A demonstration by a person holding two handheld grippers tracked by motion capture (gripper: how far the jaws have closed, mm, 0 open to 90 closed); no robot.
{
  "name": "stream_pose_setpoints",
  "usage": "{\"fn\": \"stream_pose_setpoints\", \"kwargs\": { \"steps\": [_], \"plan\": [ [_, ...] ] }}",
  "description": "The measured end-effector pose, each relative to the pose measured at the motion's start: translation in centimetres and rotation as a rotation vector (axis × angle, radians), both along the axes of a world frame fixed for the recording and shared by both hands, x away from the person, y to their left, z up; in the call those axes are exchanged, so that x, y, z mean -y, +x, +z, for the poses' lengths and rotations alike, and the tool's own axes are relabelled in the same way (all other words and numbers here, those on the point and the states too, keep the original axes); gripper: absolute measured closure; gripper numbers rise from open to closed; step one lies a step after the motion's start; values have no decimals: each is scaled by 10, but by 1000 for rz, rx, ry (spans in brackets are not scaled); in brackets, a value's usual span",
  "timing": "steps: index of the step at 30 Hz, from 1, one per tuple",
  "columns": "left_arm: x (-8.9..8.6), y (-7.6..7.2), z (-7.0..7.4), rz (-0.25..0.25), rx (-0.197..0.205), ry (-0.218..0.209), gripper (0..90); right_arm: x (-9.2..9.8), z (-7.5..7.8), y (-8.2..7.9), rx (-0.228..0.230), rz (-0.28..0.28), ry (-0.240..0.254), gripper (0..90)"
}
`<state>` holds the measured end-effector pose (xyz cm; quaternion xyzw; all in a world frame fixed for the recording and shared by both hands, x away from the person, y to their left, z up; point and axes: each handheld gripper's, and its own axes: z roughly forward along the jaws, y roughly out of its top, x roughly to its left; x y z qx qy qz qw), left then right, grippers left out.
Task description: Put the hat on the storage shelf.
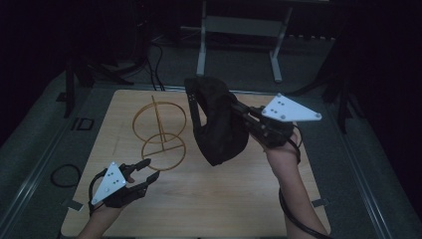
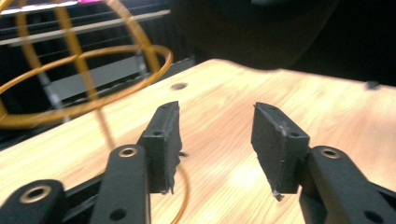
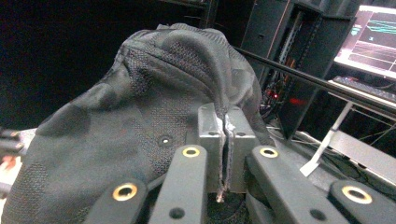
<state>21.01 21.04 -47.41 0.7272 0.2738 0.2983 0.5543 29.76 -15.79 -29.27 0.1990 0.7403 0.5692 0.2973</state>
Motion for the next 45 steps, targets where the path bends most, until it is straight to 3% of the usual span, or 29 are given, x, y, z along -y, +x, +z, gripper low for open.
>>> {"fn": "stream_pose_setpoints", "kwargs": {
  "steps": [4,9,12,14,17,18,22,25,29,36,39,45],
  "plan": [
    [-11,-4,-11,43,-14,-22,489,-14,2,7,-9,8,-6,877],
    [-17,-8,-22,80,-25,-12,458,-39,5,20,-29,29,-31,877],
    [-20,-9,-30,96,-47,-31,363,-54,5,26,-41,40,-51,876],
    [-20,-9,-36,116,-56,-39,244,-63,3,30,-53,43,-65,876],
    [-21,-11,-42,160,-43,-47,150,-74,1,34,-76,51,-71,876],
    [-22,-11,-49,210,-46,-47,150,-77,0,35,-85,49,-77,876],
    [-30,-9,-54,284,-41,-89,31,-99,-5,45,-131,68,-113,875],
    [-35,-10,-57,308,-40,-110,21,-112,-10,51,-145,79,-135,875],
    [-35,-7,-63,319,-65,-97,22,-128,-17,60,-173,89,-150,875],
    [-32,-8,-67,310,-56,-75,21,-153,-27,71,-208,100,-188,873],
    [-32,-7,-68,328,-51,-74,21,-161,-30,75,-247,118,-183,871],
    [-34,-6,-68,340,-54,-99,21,-173,-38,81,-274,120,-202,868]
  ]
}}
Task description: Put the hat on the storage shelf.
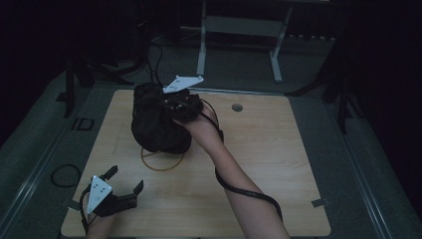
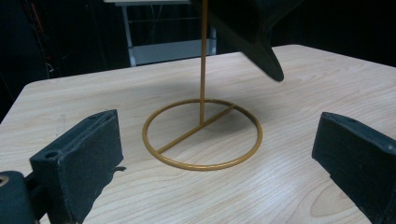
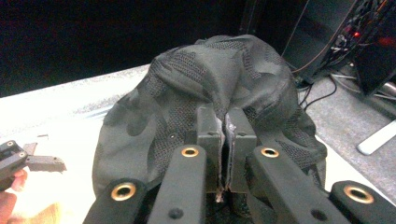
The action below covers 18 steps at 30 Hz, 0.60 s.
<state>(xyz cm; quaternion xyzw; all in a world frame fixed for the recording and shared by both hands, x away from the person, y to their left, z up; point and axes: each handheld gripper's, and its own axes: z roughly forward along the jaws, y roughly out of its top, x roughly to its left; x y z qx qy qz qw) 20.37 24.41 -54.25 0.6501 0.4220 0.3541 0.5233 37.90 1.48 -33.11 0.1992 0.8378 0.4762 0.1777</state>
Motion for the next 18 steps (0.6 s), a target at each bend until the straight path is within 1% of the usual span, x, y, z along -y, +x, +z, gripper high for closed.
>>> {"fn": "stream_pose_setpoints", "kwargs": {
  "steps": [2,4,6,8,10,12,14,18],
  "plan": [
    [-1,0,-1,-4,-8,-5,21,-1,-3,3,-12,1,-1,862],
    [-2,1,-1,-1,-13,-12,21,-1,-5,5,-32,4,22,839],
    [-2,1,-1,1,-10,-18,21,0,-6,7,-60,30,64,780],
    [-3,1,0,2,-8,-17,21,-2,-8,6,-71,53,83,739],
    [-3,1,0,3,-9,-18,21,-6,-11,5,-72,61,70,704],
    [-3,0,0,-4,-8,-21,21,-10,-13,3,-58,58,54,655],
    [-2,0,0,-3,-8,-13,21,-12,-14,3,-40,52,34,623],
    [-1,0,-1,-6,-9,-15,21,-12,-14,3,-43,48,39,617]
  ]
}}
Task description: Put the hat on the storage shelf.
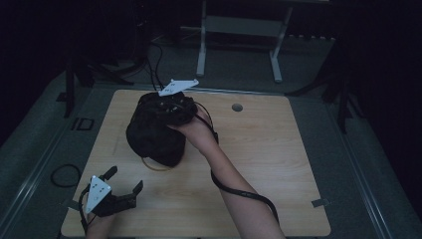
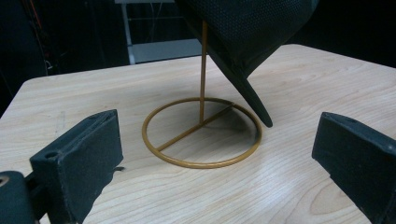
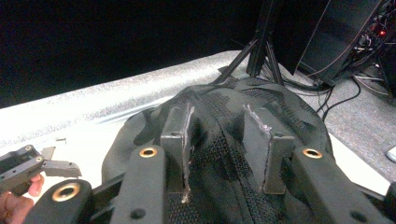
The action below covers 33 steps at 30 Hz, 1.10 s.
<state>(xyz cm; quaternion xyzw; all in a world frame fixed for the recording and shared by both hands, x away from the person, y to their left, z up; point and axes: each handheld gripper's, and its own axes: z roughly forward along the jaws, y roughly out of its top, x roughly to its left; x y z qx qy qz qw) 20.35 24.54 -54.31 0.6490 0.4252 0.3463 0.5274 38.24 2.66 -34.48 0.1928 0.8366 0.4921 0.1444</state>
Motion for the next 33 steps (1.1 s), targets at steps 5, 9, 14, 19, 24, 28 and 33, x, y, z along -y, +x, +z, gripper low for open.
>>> {"fn": "stream_pose_setpoints", "kwargs": {
  "steps": [5,9,14,19,24,28,33],
  "plan": [
    [0,0,0,0,-4,3,21,2,2,1,-1,-4,-2,596],
    [0,0,-1,0,-6,3,21,4,3,1,2,-8,1,560],
    [1,0,0,0,-6,2,21,10,5,0,-1,-12,16,487],
    [3,-1,1,-8,-7,-3,22,17,5,-1,-8,-9,23,367],
    [6,-3,2,-13,-4,-3,21,26,2,-3,-25,31,48,208],
    [8,-3,0,-27,-20,8,21,34,-4,-7,-27,37,47,123],
    [12,-2,-2,-56,-40,21,22,48,-11,-11,-11,35,56,122]
  ]
}}
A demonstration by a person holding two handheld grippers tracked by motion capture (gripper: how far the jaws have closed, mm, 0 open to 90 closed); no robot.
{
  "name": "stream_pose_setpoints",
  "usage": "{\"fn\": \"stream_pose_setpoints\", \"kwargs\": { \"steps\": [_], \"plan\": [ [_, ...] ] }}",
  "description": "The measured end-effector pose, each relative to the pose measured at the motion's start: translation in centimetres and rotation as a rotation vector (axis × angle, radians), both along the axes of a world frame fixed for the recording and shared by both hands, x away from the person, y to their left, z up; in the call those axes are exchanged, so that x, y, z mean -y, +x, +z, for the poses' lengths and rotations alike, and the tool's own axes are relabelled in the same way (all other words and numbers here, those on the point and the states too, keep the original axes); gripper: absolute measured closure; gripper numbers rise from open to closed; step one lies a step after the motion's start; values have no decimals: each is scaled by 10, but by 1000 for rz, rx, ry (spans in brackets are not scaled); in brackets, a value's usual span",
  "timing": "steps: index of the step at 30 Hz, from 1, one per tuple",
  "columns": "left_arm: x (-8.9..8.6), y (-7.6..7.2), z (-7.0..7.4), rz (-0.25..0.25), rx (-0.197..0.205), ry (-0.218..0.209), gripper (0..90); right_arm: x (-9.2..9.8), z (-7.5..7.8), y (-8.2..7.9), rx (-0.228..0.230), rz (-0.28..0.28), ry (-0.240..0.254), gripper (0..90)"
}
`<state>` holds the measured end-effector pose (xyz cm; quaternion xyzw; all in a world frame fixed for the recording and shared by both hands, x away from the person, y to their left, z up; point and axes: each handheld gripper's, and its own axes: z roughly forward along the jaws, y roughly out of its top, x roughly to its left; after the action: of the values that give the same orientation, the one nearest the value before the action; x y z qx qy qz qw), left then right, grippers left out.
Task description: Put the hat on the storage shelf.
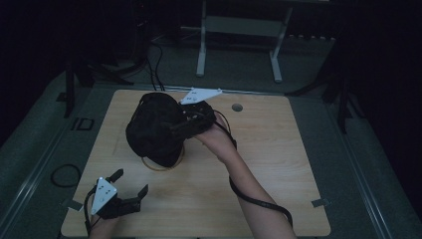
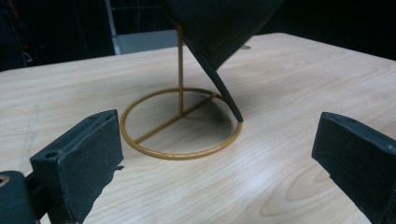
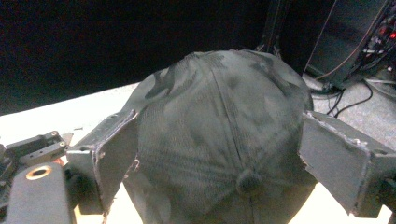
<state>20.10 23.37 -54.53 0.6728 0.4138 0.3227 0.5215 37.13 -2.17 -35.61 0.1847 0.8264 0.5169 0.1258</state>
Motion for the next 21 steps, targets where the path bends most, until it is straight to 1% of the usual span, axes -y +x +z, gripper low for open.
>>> {"fn": "stream_pose_setpoints", "kwargs": {
  "steps": [2,4,8,10,13,17,18,19,20,21],
  "plan": [
    [1,1,0,-2,-7,2,22,6,-3,-3,12,12,18,122],
    [2,1,-1,-7,-11,-1,22,11,-6,-6,11,19,15,122],
    [4,1,-2,-16,-20,9,22,22,-15,-14,11,28,33,122],
    [4,1,-2,-17,-23,15,22,27,-20,-19,17,32,32,122],
    [6,2,-3,-22,-24,13,22,32,-28,-24,24,38,12,122],
    [7,1,-4,-33,-28,15,22,40,-41,-28,14,33,27,122],
    [7,1,-4,-33,-28,15,22,40,-41,-28,14,33,27,122],
    [7,1,-5,-37,-35,18,22,42,-45,-30,12,31,26,123],
    [6,1,-5,-38,-36,21,22,46,-54,-32,3,33,12,123],
    [6,1,-5,-38,-34,22,22,48,-58,-33,-2,36,10,123]
  ]
}}
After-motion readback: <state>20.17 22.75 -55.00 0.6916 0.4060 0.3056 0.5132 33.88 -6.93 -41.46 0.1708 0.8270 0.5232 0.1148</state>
